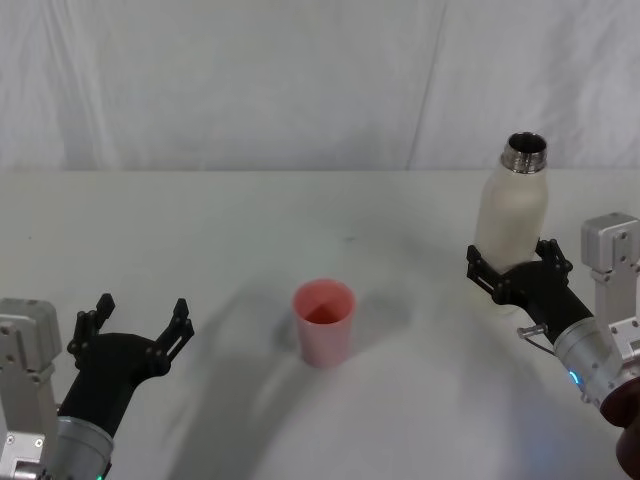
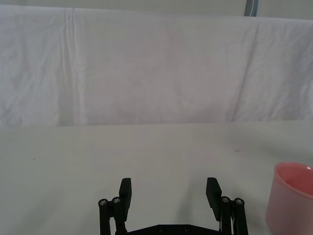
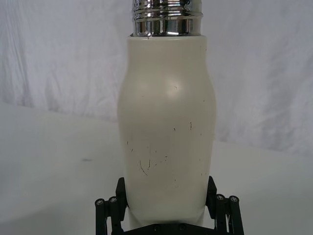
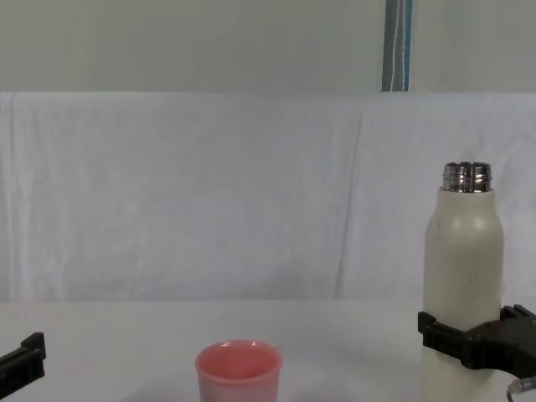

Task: Grasp the thermos with one hand and pour water into the cup lid.

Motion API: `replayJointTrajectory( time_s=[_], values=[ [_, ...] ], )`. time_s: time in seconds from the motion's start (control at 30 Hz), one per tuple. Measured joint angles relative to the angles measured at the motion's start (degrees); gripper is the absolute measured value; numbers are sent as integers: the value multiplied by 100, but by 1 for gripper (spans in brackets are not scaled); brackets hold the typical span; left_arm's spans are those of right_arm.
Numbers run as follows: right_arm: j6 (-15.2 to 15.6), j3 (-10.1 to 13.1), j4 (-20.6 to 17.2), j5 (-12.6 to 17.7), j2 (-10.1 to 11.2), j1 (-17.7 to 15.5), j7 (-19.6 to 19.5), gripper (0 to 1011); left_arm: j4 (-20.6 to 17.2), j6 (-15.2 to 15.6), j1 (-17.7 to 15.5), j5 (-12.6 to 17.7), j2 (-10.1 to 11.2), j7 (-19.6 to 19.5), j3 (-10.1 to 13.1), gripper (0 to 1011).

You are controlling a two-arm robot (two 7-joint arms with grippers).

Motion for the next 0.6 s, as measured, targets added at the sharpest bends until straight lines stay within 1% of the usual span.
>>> replayJointTrajectory(
  time_s=[0.17, 0.23, 0.6],
  values=[
    [-1, 0, -2, 0, 0, -1, -2, 964, 0, 0, 0, 0, 0, 0, 0, 1001],
    [-2, 0, -4, 1, 1, -1, -4, 1001, 0, 0, 0, 0, 0, 0, 0, 1001],
    [0, 1, -5, 1, 0, -1, -4, 1001, 0, 0, 0, 0, 0, 0, 0, 1001]
  ],
)
